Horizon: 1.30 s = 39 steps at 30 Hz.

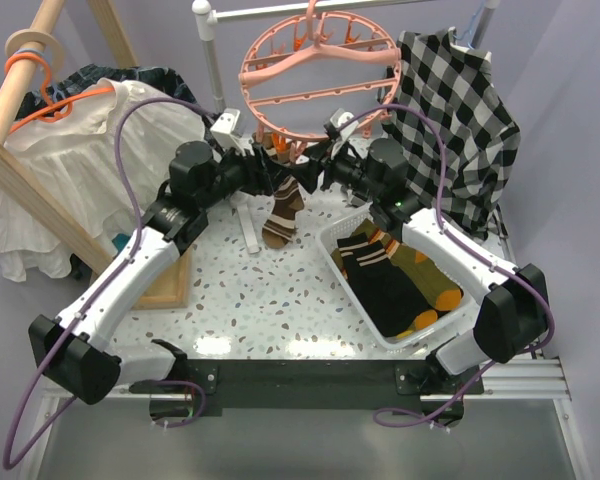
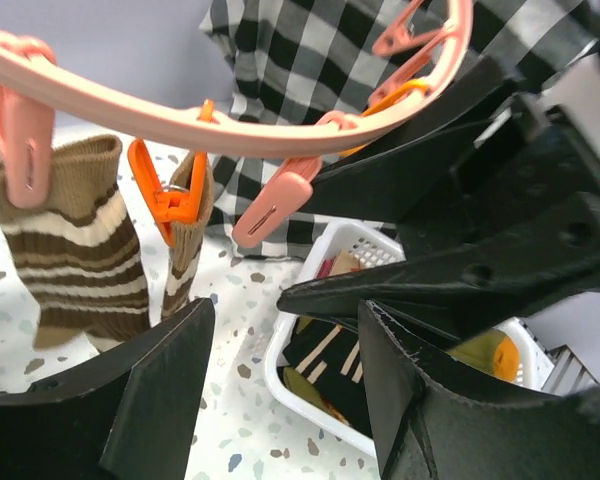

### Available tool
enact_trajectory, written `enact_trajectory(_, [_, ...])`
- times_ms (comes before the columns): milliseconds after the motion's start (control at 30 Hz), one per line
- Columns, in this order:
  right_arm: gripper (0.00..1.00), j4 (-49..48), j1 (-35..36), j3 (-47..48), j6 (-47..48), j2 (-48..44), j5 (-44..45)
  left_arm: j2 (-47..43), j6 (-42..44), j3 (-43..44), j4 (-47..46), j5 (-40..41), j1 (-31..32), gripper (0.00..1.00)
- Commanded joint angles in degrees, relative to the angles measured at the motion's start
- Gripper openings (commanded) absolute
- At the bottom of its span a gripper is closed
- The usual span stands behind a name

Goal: Clip the socks to the hanger
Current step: Rotate the hanger.

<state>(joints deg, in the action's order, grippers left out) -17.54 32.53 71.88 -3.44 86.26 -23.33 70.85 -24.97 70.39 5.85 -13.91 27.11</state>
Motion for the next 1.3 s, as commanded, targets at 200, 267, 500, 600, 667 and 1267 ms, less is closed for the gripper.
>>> enact_trajectory(200, [0.62, -0.39, 1.13, 0.98, 5.20, -1.36, 1.53, 6.14, -1.04, 6.86, -3.30, 5.99, 2.50, 0.63])
enact_trajectory(267, [0.62, -0.21, 1.30, 1.07, 5.64, -1.36, 1.54, 6.06, -1.65, 7.22, -3.30, 7.49, 2.42, 0.63])
enact_trajectory(500, [0.62, 0.05, 1.48, -0.33, 6.25, -2.67, 3.37, 6.40, -2.45, 7.39, -4.62, 10.13, 2.68, 0.62])
enact_trajectory(600, [0.62, 1.19, 1.39, -1.82, 6.43, -5.03, 5.84, 6.84, -2.80, 7.22, -4.97, 10.66, 2.86, 0.62])
enact_trajectory(667, [0.62, 2.85, 1.48, -2.26, 6.78, -6.71, 6.10, 7.20, -2.89, 7.30, -4.97, 10.75, 2.86, 0.61])
enact_trajectory(1267, [0.62, 28.96, 1.39, -0.34, 3.79, -20.25, 27.46, 7.11, -6.76, 10.20, -4.88, 8.11, 7.07, 0.63])
